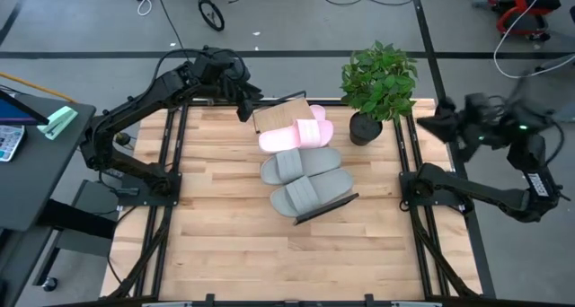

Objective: Pick and place slides into the shelf
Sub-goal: Put the pink slipper on the shelf

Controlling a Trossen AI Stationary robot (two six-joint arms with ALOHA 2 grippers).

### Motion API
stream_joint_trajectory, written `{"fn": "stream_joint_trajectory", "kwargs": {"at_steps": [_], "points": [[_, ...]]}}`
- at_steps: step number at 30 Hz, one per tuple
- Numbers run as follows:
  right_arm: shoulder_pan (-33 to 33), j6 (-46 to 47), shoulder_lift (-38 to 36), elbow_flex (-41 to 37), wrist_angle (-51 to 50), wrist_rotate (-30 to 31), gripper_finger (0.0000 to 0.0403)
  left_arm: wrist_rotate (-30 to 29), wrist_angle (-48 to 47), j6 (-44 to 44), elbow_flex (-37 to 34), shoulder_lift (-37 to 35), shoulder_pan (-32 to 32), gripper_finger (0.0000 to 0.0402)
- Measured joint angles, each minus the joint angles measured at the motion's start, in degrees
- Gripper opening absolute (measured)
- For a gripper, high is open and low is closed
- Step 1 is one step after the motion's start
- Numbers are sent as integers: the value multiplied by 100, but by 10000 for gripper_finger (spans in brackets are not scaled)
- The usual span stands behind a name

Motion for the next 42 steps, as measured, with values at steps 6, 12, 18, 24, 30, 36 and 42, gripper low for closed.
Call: {"fn": "stream_joint_trajectory", "kwargs": {"at_steps": [6,12,18,24,30,36,42], "points": [[0,178,-33,-454,2747,310,0,-2,9,0,0,0,-59,94],[0,840,340,-1823,8392,1177,0,-45,84,-27,0,0,-135,88],[313,2127,870,-2738,10756,1185,0,-46,83,-31,0,0,-229,84],[1877,1543,868,-3386,10808,1046,0,-46,68,-33,0,0,-256,85],[3976,198,852,-3973,9911,1881,0,-46,52,-39,0,0,-261,80],[5294,-1237,254,-3928,7674,3706,0,-46,-34,-35,0,0,-328,84],[6160,-1046,-752,-3668,4689,5462,0,-46,-192,-42,0,0,-508,78]]}}
